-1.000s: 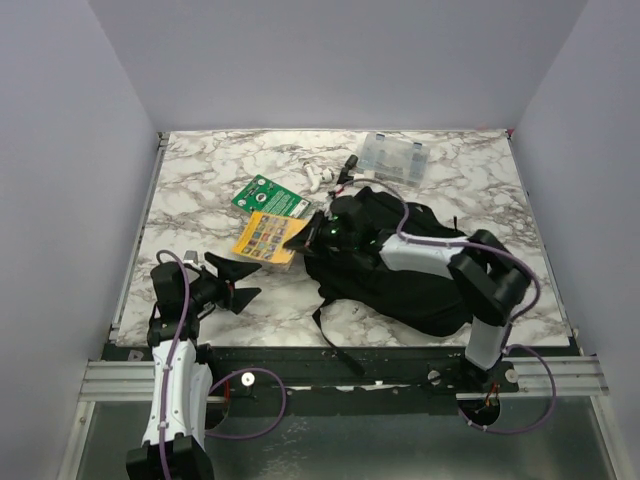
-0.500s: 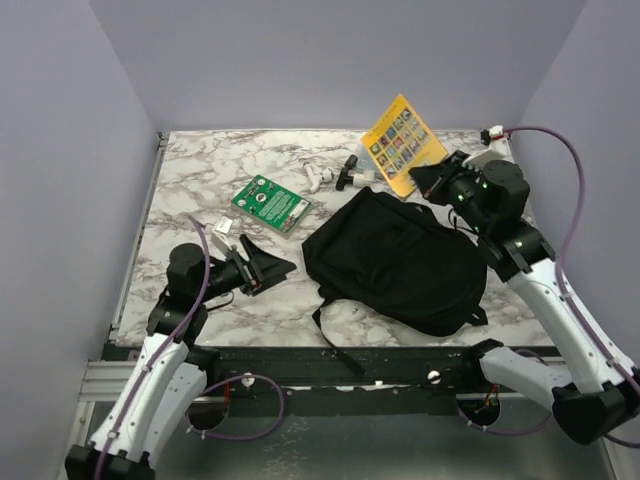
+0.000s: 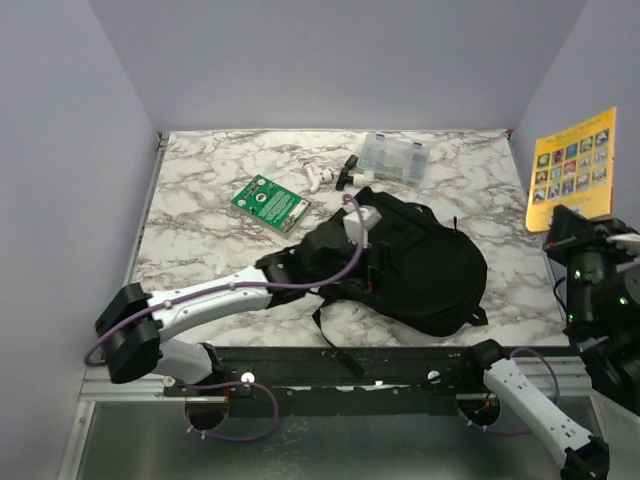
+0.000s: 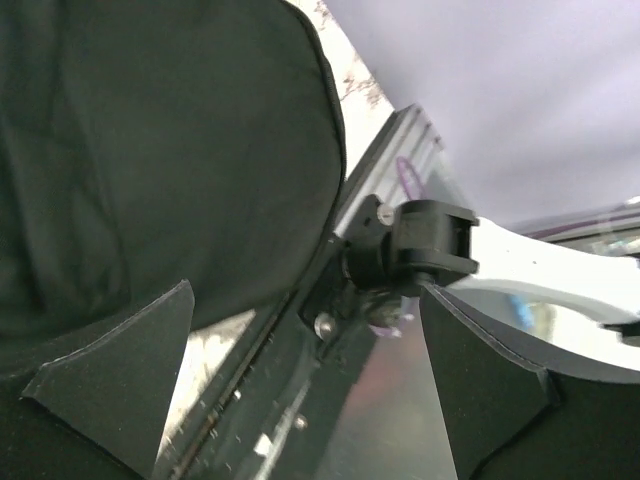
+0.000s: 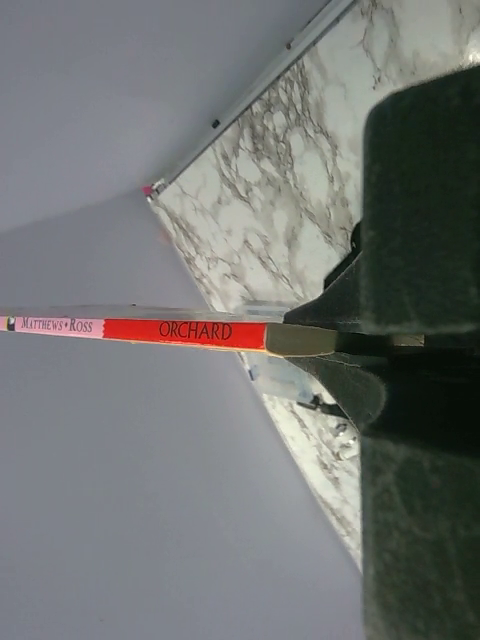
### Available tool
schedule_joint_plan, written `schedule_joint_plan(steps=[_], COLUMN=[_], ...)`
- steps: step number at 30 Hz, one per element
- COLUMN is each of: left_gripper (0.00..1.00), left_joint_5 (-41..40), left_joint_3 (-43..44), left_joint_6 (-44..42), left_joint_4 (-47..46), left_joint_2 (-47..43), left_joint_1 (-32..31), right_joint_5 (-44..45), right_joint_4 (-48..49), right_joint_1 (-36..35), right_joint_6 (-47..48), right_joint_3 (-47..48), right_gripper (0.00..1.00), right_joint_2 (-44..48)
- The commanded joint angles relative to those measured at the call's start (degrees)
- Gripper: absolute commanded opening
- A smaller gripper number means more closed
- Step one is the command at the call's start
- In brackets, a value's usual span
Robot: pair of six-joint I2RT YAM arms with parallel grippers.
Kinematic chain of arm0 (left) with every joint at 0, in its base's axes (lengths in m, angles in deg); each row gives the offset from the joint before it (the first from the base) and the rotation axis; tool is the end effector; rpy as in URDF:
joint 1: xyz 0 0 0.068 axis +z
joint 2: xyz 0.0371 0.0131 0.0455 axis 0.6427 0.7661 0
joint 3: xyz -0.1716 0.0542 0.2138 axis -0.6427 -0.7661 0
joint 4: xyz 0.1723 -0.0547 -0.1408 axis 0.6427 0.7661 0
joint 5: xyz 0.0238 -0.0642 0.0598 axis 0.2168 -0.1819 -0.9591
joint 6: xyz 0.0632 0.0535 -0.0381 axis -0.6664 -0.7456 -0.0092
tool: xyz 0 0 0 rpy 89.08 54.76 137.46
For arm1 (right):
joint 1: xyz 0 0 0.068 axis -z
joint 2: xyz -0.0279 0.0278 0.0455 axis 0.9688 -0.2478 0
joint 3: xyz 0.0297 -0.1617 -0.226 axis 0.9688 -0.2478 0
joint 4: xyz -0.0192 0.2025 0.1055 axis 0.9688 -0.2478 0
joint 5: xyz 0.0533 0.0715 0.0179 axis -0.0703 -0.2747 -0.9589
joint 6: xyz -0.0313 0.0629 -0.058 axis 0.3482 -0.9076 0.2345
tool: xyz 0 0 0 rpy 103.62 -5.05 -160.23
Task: Pack the student bag
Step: Pick up the book from the center of the board, then place the book in the student bag.
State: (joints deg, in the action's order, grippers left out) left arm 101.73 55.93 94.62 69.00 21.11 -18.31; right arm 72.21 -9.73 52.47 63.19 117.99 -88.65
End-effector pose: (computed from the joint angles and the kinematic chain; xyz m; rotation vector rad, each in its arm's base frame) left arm 0.1442 -0.2700 0.3060 0.4686 2.0877 -1.3641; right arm 0.0601 -0.0289 0.4508 0.5150 1.4400 0.1341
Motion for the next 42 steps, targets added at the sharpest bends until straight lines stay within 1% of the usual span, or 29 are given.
schedule_joint_plan(steps=[1,4,7,9,11,15,18,22,24,28,29,31,34,36,38,41,42], left_gripper=[0.96,0.95,0.95,0.95,0.95,0.95,0.95,0.89,0.88,0.88,0.85,0.74,0.58,0.52,0.43,0.23,0.19], left_joint_5=[-8.95,-8.97,-11.08,-13.11,-15.7,-17.53,-19.11,-21.71,-21.78,-19.42,-18.97,-19.78,-21.25,-19.48,-17.86,-16.48,-16.21], left_joint_3=[13.23,21.47,28.17,32.6,38.22,46.09,49.57,53.4,55.02,56.14,56.38,57.12,55.53,54.55,53.71,51.31,50.55], left_joint_6=[-15.02,-19.27,-21.96,-24.5,-26.08,-26.29,-26.85,-27.91,-28.49,-28.54,-28.54,-28.5,-27.97,-27.64,-26.61,-24.58,-23.74], left_joint_4=[-2.68,-1.82,0.89,3.32,7.72,14.01,16.71,20.45,22.06,23.36,23.55,25.18,25.92,25.38,25.42,24.73,24.28], left_joint_2=[14.62,23.51,30.09,33.73,37.56,44.33,48.03,51.04,52.15,53.08,53.38,53.28,49.7,47.44,45.43,42.27,41.38], left_joint_1=[-7.63,-10.4,-12.14,-13.58,-14.36,-15.22,-15.6,-15.61,-15.61,-15.61,-15.61,-15.58,-15.48,-14.86,-14.11,-12.9,-12.35], right_joint_5=[6.46,7.27,7.2,7.31,7.34,6.66,6.47,5.69,5.44,5.22,4.9,4.69,3.87,2.11,1.9,1.93,1.62], right_joint_4=[-5.13,-6.01,-5.66,-5.62,-5.82,-6.17,-5.4,-5.68,-5.44,-5.39,-5.51,-5.07,-7.14,-9.26,-10.41,-13.97,-15.71], right_joint_1=[-0.19,-0.17,-0.19,-0.24,-0.29,-0.7,-0.95,-1.23,-1.31,-1.56,-1.56,-1.58,-1.6,-1.6,-1.56,-1.6,-1.61], right_joint_6=[2.51,2.72,4.03,4.69,4.97,5.39,5.97,5.29,5.28,4.56,4.3,4.48,3.27,2.83,2.73,1.37,0.34], right_joint_3=[1.89,3.07,3.37,3.25,2.89,2.41,1.3,0.61,-0.19,-0.6,-0.69,-1.35,-0.34,0.25,0.25,1.63,2.28], right_gripper=[0.0,0.0,0.0,0.01,0.0,0.0,0.0,0.0,0.0,0.0,0.0,0.0,0.01,0.01,0.01,0.01,0.01], right_joint_2=[3.05,5.51,7.8,8.99,9.94,10.41,10.99,11.12,11.35,11.36,11.27,11.36,10.67,10.44,10.61,10.01,9.6])
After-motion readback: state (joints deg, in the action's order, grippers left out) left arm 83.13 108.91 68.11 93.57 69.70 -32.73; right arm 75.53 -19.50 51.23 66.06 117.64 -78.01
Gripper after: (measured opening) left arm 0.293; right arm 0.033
